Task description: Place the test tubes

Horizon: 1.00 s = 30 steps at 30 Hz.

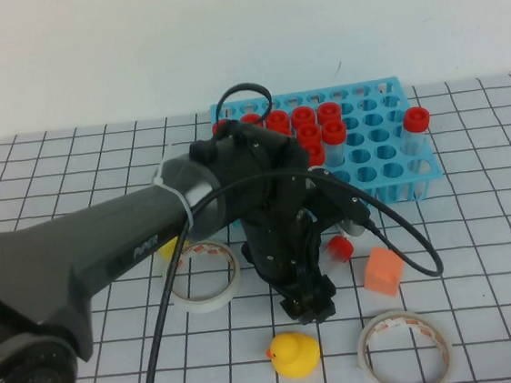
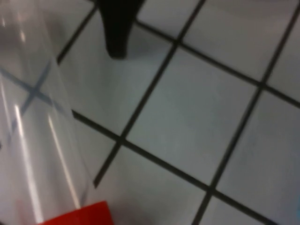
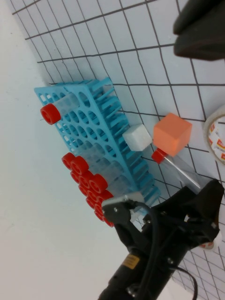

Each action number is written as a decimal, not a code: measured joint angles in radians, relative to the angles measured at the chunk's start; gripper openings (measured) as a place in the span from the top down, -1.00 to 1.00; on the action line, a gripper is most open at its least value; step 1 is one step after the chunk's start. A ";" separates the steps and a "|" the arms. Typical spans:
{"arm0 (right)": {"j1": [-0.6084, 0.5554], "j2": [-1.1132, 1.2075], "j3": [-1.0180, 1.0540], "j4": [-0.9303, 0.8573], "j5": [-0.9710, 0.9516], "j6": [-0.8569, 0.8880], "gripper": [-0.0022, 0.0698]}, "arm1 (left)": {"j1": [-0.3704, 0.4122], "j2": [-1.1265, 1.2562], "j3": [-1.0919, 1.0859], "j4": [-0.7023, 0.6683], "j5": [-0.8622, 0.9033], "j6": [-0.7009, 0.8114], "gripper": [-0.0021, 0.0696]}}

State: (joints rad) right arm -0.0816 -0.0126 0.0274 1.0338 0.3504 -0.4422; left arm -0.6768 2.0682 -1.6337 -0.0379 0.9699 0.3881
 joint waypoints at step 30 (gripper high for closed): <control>0.000 0.000 0.000 0.004 0.032 -0.008 0.94 | -0.008 -0.772 0.780 -0.076 -0.645 -0.135 0.35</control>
State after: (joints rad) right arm -0.0816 -0.0126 0.0274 1.0378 0.3827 -0.4506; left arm -0.6846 1.2958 -0.8537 -0.1134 0.3251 0.2530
